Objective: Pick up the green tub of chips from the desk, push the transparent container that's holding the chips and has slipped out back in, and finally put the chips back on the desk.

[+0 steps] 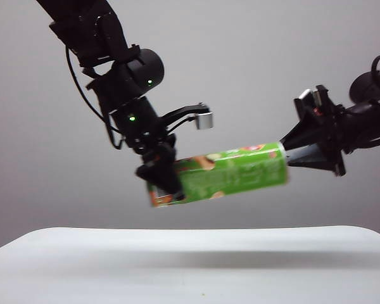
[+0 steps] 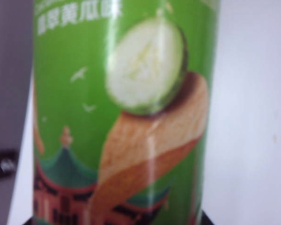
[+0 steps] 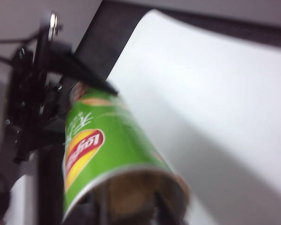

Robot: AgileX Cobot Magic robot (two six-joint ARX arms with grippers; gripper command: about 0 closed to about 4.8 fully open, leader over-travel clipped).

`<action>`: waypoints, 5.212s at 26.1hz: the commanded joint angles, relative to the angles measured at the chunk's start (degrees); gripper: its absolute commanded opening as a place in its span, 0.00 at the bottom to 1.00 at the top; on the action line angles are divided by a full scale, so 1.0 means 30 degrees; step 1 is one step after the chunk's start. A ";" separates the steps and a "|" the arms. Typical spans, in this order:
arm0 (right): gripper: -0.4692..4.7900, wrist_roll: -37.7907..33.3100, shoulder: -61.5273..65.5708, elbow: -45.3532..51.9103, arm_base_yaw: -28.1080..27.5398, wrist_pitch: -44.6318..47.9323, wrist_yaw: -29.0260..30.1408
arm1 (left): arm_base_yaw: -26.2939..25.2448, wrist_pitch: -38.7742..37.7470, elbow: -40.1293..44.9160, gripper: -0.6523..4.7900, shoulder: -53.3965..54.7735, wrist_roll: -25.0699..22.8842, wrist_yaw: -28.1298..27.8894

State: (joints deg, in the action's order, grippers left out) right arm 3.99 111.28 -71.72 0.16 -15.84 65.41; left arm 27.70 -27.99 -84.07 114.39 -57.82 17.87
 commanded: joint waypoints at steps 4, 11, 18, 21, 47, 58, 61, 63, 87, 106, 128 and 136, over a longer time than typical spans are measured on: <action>0.44 0.0262 -0.0670 -0.0109 -0.0641 -0.0102 -0.0481 | -0.1392 -0.1078 0.0066 0.63 0.0138 -0.0211 -0.0386; 0.44 0.1239 -0.0663 -0.0102 -0.0729 -0.1443 -0.0845 | -0.2703 -0.0721 0.0066 0.63 0.1042 -0.1523 -0.0743; 0.44 0.1341 -0.0648 -0.0095 -0.0729 -0.1647 -0.0991 | -0.2718 -0.1180 0.0066 0.64 0.2397 -0.2244 -0.0882; 0.44 0.1355 -0.0648 -0.0087 -0.0729 -0.1654 -0.0991 | -0.2718 -0.1282 0.0066 0.71 0.2929 -0.2215 -0.0889; 0.09 0.3432 -0.2200 -0.0102 -0.0736 -0.6543 -0.4845 | -0.2550 -0.7970 -0.0007 1.00 -0.2674 0.3264 -0.5982; 0.09 0.3155 -0.8167 0.1530 -0.0772 -0.8247 -0.5836 | -0.2601 -0.4481 0.5727 1.00 -1.2633 0.9697 -0.9049; 0.09 0.2688 -0.9573 0.2237 -0.0809 -0.7570 -0.5843 | -0.2878 -0.2652 0.8094 1.00 -1.5212 1.0207 -0.9449; 0.09 0.2171 -1.0688 0.2943 -0.0794 -0.6747 -0.5836 | -0.2980 -0.1494 0.9690 1.00 -1.6968 1.0637 -0.9449; 0.09 -0.4328 -2.8676 1.6130 -0.0729 0.3949 -1.4185 | -0.2987 0.8568 2.2775 0.73 -3.2020 1.7937 -0.9202; 0.09 -0.7781 -3.7099 2.1719 -0.0634 0.2812 -1.7668 | -0.2994 1.1803 2.7904 0.55 -3.7069 1.7391 -0.8051; 0.09 -0.6659 -3.7099 2.3890 -0.0648 0.2412 -1.8221 | -0.3053 0.9974 2.7911 0.11 -3.7084 1.6415 -0.8313; 0.09 -0.6601 -3.7077 2.3890 -0.0656 0.2222 -1.8447 | -0.3344 0.8750 2.7911 0.11 -3.7069 1.6232 -0.8378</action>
State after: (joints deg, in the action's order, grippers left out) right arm -15.97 0.08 -0.43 -1.80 -9.76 10.22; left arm 18.26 -0.95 -0.12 3.14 -9.21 -6.90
